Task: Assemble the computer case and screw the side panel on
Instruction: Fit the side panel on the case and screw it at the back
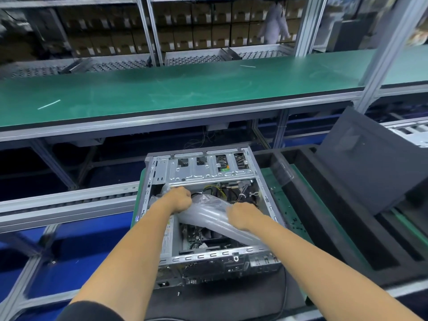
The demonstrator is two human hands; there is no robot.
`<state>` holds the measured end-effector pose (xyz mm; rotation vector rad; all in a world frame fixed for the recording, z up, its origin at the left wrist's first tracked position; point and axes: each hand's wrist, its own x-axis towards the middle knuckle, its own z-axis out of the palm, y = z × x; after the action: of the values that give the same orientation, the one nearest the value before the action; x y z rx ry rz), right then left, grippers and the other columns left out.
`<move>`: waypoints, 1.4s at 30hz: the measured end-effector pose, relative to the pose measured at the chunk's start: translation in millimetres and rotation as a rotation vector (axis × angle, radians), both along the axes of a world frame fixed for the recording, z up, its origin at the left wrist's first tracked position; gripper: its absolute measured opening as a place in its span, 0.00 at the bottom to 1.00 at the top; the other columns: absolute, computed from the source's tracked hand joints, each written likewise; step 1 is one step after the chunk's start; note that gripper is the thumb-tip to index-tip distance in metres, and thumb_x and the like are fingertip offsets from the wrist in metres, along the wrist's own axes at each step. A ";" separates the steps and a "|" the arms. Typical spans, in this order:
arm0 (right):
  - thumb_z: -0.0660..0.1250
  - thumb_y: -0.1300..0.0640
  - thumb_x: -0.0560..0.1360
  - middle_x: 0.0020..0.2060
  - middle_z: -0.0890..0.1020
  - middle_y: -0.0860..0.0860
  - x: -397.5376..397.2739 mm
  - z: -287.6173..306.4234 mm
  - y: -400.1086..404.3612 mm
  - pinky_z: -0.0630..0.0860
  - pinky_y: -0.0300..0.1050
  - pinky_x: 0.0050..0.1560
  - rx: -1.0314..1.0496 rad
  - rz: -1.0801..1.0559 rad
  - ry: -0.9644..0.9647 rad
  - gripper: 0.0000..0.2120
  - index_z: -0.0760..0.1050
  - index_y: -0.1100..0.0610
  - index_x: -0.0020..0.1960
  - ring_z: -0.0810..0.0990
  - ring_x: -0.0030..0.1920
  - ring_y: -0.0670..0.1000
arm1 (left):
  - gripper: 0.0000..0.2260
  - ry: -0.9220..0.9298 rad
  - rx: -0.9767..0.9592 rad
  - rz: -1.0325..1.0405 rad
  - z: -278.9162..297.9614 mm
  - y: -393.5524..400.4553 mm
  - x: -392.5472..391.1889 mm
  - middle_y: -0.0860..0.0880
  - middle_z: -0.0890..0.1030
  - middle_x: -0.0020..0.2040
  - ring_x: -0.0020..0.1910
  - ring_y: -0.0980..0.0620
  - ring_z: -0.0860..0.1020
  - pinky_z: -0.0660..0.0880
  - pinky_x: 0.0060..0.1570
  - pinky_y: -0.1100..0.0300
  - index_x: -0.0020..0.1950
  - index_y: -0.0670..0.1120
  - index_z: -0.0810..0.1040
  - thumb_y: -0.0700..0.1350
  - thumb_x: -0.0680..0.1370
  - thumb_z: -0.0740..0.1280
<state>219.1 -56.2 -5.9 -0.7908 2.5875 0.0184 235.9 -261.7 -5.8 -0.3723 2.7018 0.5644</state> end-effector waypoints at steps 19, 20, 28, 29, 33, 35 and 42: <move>0.55 0.72 0.79 0.58 0.78 0.63 11.7 10.4 5.3 0.76 0.52 0.47 0.052 0.136 0.002 0.18 0.68 0.63 0.66 0.77 0.52 0.60 | 0.23 -0.437 -0.379 -0.256 28.1 -11.1 -9.3 0.47 0.72 0.63 0.53 0.47 0.72 0.70 0.52 0.55 0.70 0.50 0.65 0.44 0.74 0.61; 0.56 0.71 0.79 0.57 0.78 0.61 13.7 10.5 2.4 0.75 0.52 0.47 0.086 0.154 0.117 0.17 0.70 0.62 0.66 0.78 0.54 0.60 | 0.24 -0.445 -0.334 -0.242 29.5 -11.2 -6.6 0.47 0.70 0.66 0.55 0.47 0.71 0.68 0.53 0.55 0.71 0.51 0.64 0.44 0.75 0.60; 0.63 0.69 0.77 0.57 0.79 0.58 21.4 7.8 -26.2 0.71 0.47 0.42 -0.063 0.100 0.381 0.17 0.69 0.63 0.64 0.81 0.54 0.58 | 0.20 -0.245 -0.149 -0.157 31.2 -25.9 8.7 0.48 0.70 0.69 0.66 0.48 0.69 0.64 0.65 0.52 0.71 0.48 0.67 0.41 0.78 0.56; 0.62 0.70 0.77 0.55 0.80 0.58 21.6 7.9 -25.6 0.70 0.47 0.41 -0.091 0.086 0.359 0.17 0.68 0.63 0.64 0.81 0.53 0.58 | 0.19 -0.245 -0.197 -0.186 30.9 -23.0 8.7 0.47 0.71 0.68 0.65 0.47 0.70 0.66 0.64 0.51 0.70 0.46 0.69 0.41 0.78 0.56; 0.58 0.67 0.77 0.46 0.78 0.58 12.7 24.4 -23.3 0.68 0.48 0.38 -0.303 -0.052 0.247 0.09 0.68 0.61 0.57 0.76 0.42 0.58 | 0.09 -0.069 -0.247 -0.250 39.5 5.9 -3.6 0.44 0.79 0.47 0.44 0.47 0.77 0.76 0.48 0.54 0.47 0.39 0.76 0.36 0.77 0.56; 0.56 0.65 0.79 0.43 0.77 0.58 3.3 38.5 -23.4 0.66 0.47 0.36 -0.417 -0.181 0.197 0.03 0.67 0.59 0.50 0.72 0.40 0.58 | 0.08 0.076 -0.228 -0.275 52.0 30.9 -12.7 0.44 0.77 0.40 0.37 0.45 0.73 0.72 0.38 0.54 0.38 0.42 0.73 0.37 0.75 0.57; 0.57 0.60 0.80 0.49 0.80 0.57 -23.9 67.7 34.7 0.75 0.50 0.42 -0.611 -0.385 0.211 0.09 0.74 0.58 0.55 0.79 0.47 0.59 | 0.08 0.432 0.019 -0.290 70.3 121.2 -40.8 0.43 0.81 0.46 0.46 0.42 0.76 0.74 0.42 0.54 0.44 0.42 0.76 0.38 0.74 0.57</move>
<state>195.2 -21.5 61.8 -0.4772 2.9336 -0.8797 195.1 -140.5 64.4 0.1709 3.0762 0.6434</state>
